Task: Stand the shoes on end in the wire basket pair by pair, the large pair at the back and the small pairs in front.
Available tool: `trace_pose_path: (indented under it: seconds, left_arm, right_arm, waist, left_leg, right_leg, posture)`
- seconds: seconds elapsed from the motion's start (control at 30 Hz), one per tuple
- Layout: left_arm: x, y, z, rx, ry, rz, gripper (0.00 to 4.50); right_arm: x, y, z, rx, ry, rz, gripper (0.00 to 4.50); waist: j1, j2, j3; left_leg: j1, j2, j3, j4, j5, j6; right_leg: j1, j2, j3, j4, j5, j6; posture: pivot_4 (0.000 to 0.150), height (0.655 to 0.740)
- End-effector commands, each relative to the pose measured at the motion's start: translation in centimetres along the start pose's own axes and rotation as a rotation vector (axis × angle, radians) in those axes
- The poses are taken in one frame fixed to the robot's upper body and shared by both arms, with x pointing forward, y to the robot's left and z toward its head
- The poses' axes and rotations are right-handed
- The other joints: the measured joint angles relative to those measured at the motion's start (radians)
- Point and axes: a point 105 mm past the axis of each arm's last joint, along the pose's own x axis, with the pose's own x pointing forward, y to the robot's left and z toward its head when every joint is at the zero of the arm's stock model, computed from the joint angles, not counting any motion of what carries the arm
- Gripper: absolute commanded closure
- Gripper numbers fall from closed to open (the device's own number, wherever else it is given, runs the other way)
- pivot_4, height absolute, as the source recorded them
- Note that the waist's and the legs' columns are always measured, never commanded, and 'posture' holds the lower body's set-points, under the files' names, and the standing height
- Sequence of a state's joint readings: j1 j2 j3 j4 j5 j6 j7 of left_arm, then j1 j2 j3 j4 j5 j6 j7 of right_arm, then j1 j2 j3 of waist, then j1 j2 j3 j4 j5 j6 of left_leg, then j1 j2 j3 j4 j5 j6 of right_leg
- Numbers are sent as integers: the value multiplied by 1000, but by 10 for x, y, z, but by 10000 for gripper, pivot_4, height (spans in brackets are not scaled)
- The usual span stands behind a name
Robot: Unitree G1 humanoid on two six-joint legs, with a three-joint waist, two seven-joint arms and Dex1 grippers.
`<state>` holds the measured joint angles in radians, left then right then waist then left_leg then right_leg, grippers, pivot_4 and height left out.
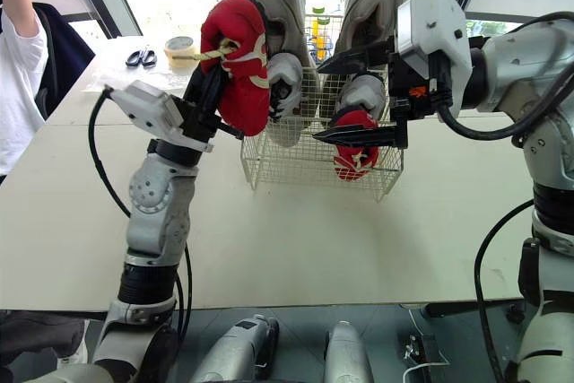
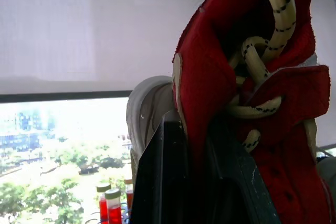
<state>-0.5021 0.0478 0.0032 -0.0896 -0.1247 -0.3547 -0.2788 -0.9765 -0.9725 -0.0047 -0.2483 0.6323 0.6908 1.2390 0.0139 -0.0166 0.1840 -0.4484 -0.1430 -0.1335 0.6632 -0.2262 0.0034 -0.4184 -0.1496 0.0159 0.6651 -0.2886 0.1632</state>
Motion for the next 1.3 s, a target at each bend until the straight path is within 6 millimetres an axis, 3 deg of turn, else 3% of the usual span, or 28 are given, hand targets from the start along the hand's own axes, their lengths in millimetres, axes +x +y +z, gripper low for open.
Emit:
trace_pose_path:
  seconds: [0.03, 0.3, 0.5, 0.63, 0.73, 0.97, 1.3]
  left_arm:
    - [-2, -11, 3, 45, -99, 11, 44407]
    - [-13, -50, -21, -15, -104, -27, 44407]
    - [-24, -56, -37, -41, -67, -1, 44407]
    - [-44, -57, -54, -37, 4, 24, 44407]
    - [-56, -53, -63, -30, 58, 38, 34177]
    - [-69, -41, -61, 30, 83, 26, 136]
    - [-80, 7, -35, 203, 55, 15, 136]
  right_arm:
    - [-4, -1, 6, -30, -7, -24, 0]
    - [-5, 2, 6, -26, 3, -36, 0]
    - [-7, 4, 6, -24, 12, -47, 0]
    - [-7, 4, 6, -23, 15, -57, 0]
    - [-7, 4, 6, -22, 14, -61, 0]
    - [-6, 3, 4, -23, 11, -65, 0]
    - [-10, 5, -1, -8, 20, -80, 0]
  waist:
    - [1, 0, 0]
    - [1, 0, 0]
    - [-1, 0, 0]
    - [-1, 0, 0]
    - [0, 1, 0]
    - [-2, 2, -2]
    - [0, 5, -3]
  left_leg:
    - [0, 0, 0, 0, 0, 0]
    - [0, 0, 0, 0, 0, 0]
    - [0, 0, 0, 0, 0, 0]
    - [0, 0, 0, 0, 0, 1]
    - [0, 0, 0, 0, -1, 1]
    - [1, 0, 0, 0, -1, 1]
    - [2, 1, 1, -2, -1, 1]
  right_leg:
    - [0, 0, 0, 0, 0, 0]
    - [0, 0, 0, 0, 0, 0]
    - [0, 0, 0, 0, 0, 0]
    - [-1, 0, 0, 0, 0, 0]
    - [-1, 0, 0, 0, 0, 0]
    - [0, 0, 0, 1, 0, 0]
    - [0, 1, 1, 1, 0, 0]
  posture:
    - [1500, 7400]
    - [1500, 7400]
    - [1500, 7400]
    - [1500, 7400]
    - [1500, 7400]
    - [1500, 7400]
    - [1500, 7400]
